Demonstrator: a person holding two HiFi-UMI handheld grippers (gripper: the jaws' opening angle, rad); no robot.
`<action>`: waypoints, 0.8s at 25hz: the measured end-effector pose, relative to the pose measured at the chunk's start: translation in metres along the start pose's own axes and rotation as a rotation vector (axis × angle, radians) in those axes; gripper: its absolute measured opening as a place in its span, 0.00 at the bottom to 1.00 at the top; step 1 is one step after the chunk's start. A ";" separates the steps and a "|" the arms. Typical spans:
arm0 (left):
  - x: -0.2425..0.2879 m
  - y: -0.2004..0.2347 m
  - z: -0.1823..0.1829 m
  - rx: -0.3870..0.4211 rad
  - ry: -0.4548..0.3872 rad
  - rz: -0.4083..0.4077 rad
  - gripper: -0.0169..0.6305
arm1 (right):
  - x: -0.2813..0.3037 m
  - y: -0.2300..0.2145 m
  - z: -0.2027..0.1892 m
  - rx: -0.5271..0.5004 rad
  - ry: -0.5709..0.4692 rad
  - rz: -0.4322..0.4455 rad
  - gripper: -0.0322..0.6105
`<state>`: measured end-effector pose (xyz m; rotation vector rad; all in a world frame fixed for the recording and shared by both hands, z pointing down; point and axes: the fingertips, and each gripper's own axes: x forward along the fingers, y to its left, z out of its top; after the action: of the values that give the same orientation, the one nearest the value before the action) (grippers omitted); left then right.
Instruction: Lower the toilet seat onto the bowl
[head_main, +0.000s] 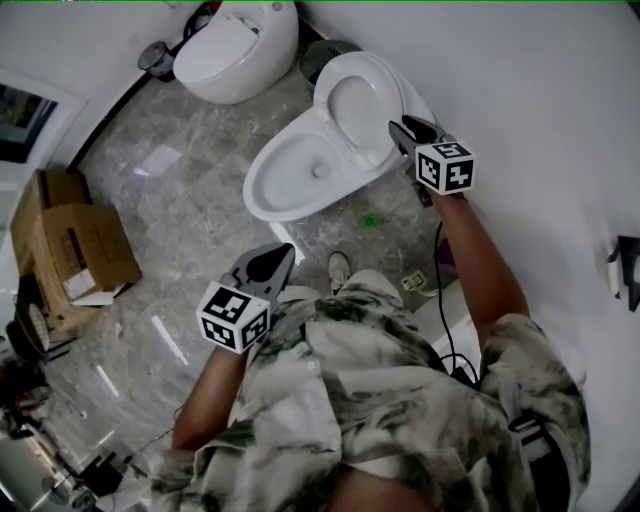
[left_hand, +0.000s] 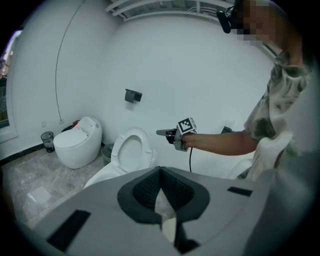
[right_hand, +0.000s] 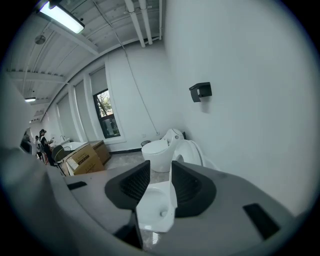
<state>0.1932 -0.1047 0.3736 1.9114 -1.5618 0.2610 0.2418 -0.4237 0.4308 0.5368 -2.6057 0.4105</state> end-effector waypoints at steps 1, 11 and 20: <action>0.001 0.004 0.001 0.002 0.001 0.000 0.06 | 0.007 -0.006 0.001 0.002 -0.001 -0.008 0.29; 0.002 0.036 -0.002 -0.033 0.049 0.002 0.06 | 0.070 -0.050 0.008 -0.021 0.052 -0.072 0.28; 0.004 0.056 0.006 -0.059 0.058 0.015 0.06 | 0.106 -0.081 0.013 0.008 0.072 -0.129 0.28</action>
<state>0.1405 -0.1156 0.3910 1.8314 -1.5297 0.2719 0.1852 -0.5315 0.4860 0.6757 -2.4858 0.3907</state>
